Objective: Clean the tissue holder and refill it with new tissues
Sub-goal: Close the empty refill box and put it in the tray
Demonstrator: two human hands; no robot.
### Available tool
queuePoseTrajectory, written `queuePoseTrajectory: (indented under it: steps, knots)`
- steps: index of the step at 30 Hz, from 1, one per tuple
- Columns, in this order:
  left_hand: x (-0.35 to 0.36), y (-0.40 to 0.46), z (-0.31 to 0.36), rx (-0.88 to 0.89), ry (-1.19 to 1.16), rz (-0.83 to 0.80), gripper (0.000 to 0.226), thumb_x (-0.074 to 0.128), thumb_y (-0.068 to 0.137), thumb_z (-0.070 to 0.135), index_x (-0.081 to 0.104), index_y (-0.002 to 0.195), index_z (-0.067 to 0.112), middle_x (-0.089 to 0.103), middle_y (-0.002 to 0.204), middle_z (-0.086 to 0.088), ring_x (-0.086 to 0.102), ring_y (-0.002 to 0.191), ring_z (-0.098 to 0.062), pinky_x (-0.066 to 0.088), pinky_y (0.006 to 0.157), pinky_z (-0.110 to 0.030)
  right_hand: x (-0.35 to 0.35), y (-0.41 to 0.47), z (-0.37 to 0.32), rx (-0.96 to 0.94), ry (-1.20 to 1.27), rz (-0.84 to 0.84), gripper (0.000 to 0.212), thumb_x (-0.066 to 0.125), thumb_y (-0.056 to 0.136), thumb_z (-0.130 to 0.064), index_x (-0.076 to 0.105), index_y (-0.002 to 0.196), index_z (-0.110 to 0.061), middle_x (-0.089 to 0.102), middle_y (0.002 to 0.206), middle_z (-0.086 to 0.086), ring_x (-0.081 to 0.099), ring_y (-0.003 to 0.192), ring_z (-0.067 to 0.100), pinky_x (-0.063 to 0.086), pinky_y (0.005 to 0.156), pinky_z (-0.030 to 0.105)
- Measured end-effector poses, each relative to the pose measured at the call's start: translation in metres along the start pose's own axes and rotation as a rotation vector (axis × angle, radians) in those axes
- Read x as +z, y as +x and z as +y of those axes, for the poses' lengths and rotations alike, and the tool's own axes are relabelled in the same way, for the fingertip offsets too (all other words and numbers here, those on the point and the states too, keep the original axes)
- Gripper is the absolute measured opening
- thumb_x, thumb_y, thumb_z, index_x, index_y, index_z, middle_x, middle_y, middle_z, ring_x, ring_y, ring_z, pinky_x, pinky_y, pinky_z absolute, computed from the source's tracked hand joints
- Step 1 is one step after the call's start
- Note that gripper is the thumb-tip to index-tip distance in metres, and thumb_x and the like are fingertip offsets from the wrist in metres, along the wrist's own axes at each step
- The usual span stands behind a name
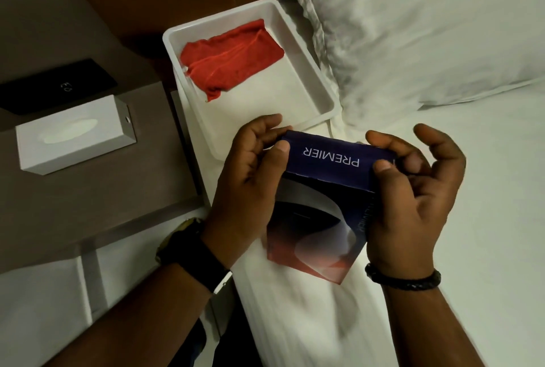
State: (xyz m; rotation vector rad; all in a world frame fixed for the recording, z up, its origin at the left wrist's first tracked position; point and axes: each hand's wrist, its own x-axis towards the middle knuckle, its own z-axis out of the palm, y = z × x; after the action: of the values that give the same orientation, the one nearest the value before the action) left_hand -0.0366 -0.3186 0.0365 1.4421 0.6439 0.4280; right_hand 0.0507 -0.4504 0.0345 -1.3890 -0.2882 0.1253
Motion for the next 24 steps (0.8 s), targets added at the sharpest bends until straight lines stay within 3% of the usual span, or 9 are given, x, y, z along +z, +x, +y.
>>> queuePoseTrajectory:
  steps: [3, 6, 8, 11, 14, 18, 21, 24]
  knots:
    - [0.004, 0.006, 0.001, -0.005, 0.041, 0.006, 0.023, 0.048, 0.089, 0.03, 0.056, 0.109, 0.025, 0.067, 0.109, 0.004, 0.065, 0.1, -0.009, 0.054, 0.075, -0.02, -0.008, 0.002, 0.005, -0.103, -0.241, -0.081, 0.015, 0.05, 0.092, -0.018, 0.061, 0.099, -0.012, 0.064, 0.109, 0.015, 0.061, 0.105, 0.029, 0.049, 0.09, 0.042]
    - [0.006, 0.012, -0.001, -0.035, 0.036, 0.043, 0.027, 0.047, 0.089, 0.038, 0.06, 0.106, 0.023, 0.069, 0.104, 0.004, 0.066, 0.097, -0.011, 0.054, 0.08, -0.027, -0.021, 0.002, 0.012, -0.196, -0.411, -0.217, 0.03, 0.053, 0.094, -0.04, 0.061, 0.103, -0.013, 0.058, 0.116, 0.011, 0.055, 0.117, 0.026, 0.043, 0.095, 0.028]
    - [0.007, 0.013, -0.006, -0.079, 0.024, 0.067, 0.036, 0.048, 0.086, 0.049, 0.061, 0.108, 0.024, 0.069, 0.108, 0.002, 0.065, 0.103, -0.013, 0.054, 0.088, -0.035, -0.031, 0.004, 0.018, -0.247, -0.476, -0.245, 0.037, 0.056, 0.092, -0.044, 0.059, 0.109, -0.012, 0.054, 0.119, 0.012, 0.053, 0.118, 0.027, 0.041, 0.096, 0.024]
    - [0.005, 0.001, -0.024, -0.183, 0.084, 0.125, 0.056, 0.045, 0.079, 0.068, 0.061, 0.112, 0.026, 0.067, 0.112, 0.009, 0.061, 0.108, -0.006, 0.05, 0.092, -0.032, -0.038, 0.01, 0.027, -0.222, -0.512, -0.099, 0.031, 0.058, 0.091, -0.042, 0.061, 0.106, -0.015, 0.06, 0.113, 0.013, 0.058, 0.11, 0.024, 0.044, 0.094, 0.028]
    - [-0.004, -0.026, -0.046, -0.374, 0.106, 0.229, 0.06, 0.042, 0.072, 0.069, 0.061, 0.112, 0.028, 0.065, 0.106, 0.011, 0.062, 0.101, -0.005, 0.046, 0.079, -0.023, -0.033, 0.014, 0.032, -0.078, -0.458, 0.12, 0.029, 0.061, 0.088, -0.037, 0.065, 0.101, -0.011, 0.067, 0.104, 0.012, 0.063, 0.1, 0.019, 0.049, 0.089, 0.033]
    - [-0.012, -0.056, -0.062, -0.574, -0.088, 0.285, 0.041, 0.048, 0.072, 0.067, 0.061, 0.101, 0.04, 0.07, 0.105, 0.007, 0.067, 0.098, -0.012, 0.054, 0.072, -0.024, -0.013, 0.021, 0.036, 0.043, -0.343, 0.304, 0.017, 0.06, 0.089, -0.036, 0.063, 0.089, -0.019, 0.064, 0.084, -0.015, 0.059, 0.075, -0.01, 0.043, 0.07, 0.008]
    - [-0.005, -0.065, -0.062, -0.521, -0.094, 0.368, 0.035, 0.047, 0.073, 0.065, 0.062, 0.098, 0.046, 0.07, 0.099, 0.015, 0.069, 0.096, -0.013, 0.059, 0.074, -0.027, 0.004, 0.027, 0.042, 0.115, -0.295, 0.393, 0.015, 0.061, 0.09, -0.035, 0.06, 0.082, -0.021, 0.06, 0.074, -0.017, 0.056, 0.061, -0.01, 0.041, 0.06, 0.005]
    - [0.002, -0.06, -0.056, -0.39, -0.052, 0.475, 0.05, 0.042, 0.069, 0.071, 0.061, 0.108, 0.045, 0.066, 0.098, 0.029, 0.068, 0.099, -0.011, 0.056, 0.078, -0.018, 0.016, 0.035, 0.051, 0.201, -0.235, 0.471, 0.025, 0.061, 0.087, -0.041, 0.057, 0.077, -0.019, 0.057, 0.074, -0.009, 0.054, 0.064, 0.0, 0.045, 0.063, 0.016]
